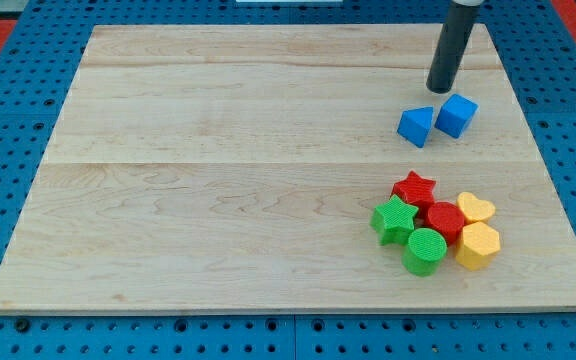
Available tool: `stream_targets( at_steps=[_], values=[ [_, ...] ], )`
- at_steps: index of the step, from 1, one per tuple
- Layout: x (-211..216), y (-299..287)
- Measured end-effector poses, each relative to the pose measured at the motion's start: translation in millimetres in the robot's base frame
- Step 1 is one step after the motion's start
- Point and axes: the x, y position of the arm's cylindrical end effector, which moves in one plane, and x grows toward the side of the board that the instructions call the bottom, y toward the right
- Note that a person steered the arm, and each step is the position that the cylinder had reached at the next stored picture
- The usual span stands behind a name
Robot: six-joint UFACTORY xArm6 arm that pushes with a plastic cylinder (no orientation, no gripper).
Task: Slightly push the blue cube down a bit
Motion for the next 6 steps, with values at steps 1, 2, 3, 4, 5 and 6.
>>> stream_targets(
  at_steps=[1,2,3,4,5,6],
  values=[
    [9.8,10.6],
    [19.6,8.1],
    [37.7,8.1],
    [44.3,8.2],
    [42.9,8.2],
    [40.0,8.2]
  ],
)
